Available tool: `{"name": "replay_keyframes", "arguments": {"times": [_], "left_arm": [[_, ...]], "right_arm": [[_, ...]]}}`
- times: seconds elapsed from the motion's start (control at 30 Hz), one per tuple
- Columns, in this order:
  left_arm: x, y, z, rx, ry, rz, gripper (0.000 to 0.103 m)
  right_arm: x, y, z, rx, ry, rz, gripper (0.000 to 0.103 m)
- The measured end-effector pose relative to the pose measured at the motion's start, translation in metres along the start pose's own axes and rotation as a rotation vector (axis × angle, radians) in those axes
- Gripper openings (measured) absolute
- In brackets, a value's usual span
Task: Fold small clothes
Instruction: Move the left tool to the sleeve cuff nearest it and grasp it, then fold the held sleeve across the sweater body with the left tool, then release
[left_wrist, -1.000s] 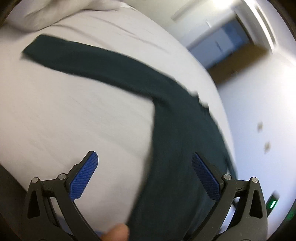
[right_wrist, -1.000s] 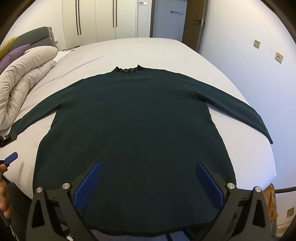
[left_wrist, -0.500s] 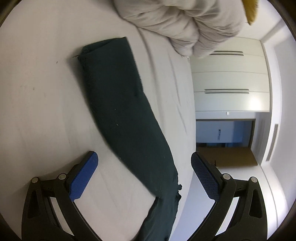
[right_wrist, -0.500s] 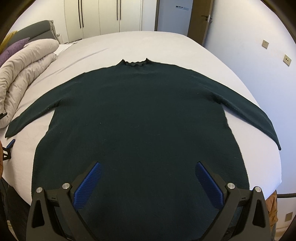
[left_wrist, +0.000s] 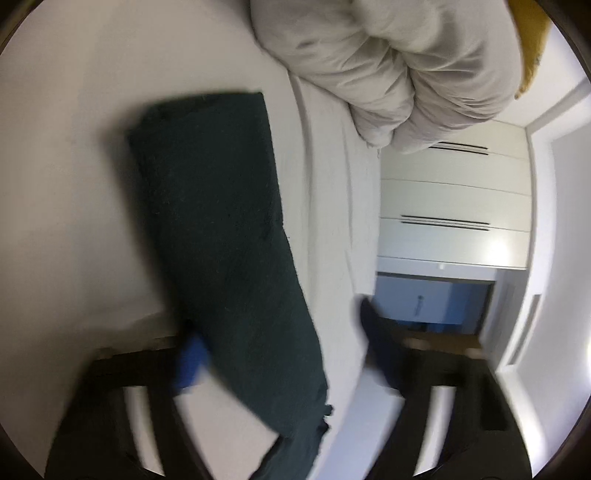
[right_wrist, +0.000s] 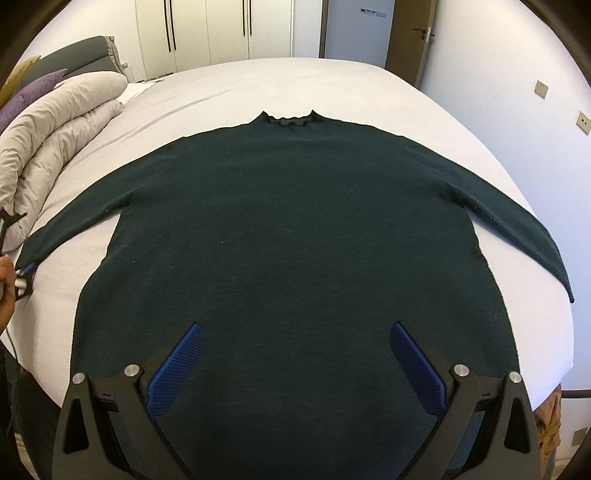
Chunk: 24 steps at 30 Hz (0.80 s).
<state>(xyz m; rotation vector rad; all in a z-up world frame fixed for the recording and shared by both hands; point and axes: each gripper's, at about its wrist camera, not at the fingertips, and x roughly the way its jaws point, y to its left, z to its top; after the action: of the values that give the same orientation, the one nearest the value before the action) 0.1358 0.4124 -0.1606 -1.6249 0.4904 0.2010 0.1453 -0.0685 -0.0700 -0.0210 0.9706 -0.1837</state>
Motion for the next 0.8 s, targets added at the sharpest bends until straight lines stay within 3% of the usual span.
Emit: {"name": "replay_keyframes", "arguments": {"times": [0.07,0.27,0.43,0.57,0.67,0.73,0.8], "left_arm": [[0.011,0.012,0.006,-0.050,0.015,0.008,0.029],[0.013,0.009,0.006,-0.006,-0.002,0.006,0.022],[0.024,-0.049,-0.017,0.239,-0.017,0.083,0.020],[0.061,-0.131,-0.085,0.582,0.036,0.122,0.020],[0.104,-0.184,-0.184,0.974,0.118,0.173,0.020],[0.136,-0.192,-0.265,1.299,0.179,0.261,0.020],[0.164,-0.174,-0.328,1.535,0.224,0.336,0.020]], "right_arm": [[0.000,0.000,0.000,-0.001,-0.005,0.000,0.103],[0.000,-0.007,0.006,0.042,-0.026,0.020,0.103],[0.003,-0.021,0.009,0.089,-0.036,0.051,0.103],[0.008,-0.044,0.010,0.134,-0.042,0.058,0.103],[0.012,-0.069,0.015,0.193,-0.054,0.070,0.103],[0.015,-0.085,0.020,0.230,-0.062,0.071,0.103],[0.021,-0.104,0.028,0.280,-0.070,0.094,0.103]]}}
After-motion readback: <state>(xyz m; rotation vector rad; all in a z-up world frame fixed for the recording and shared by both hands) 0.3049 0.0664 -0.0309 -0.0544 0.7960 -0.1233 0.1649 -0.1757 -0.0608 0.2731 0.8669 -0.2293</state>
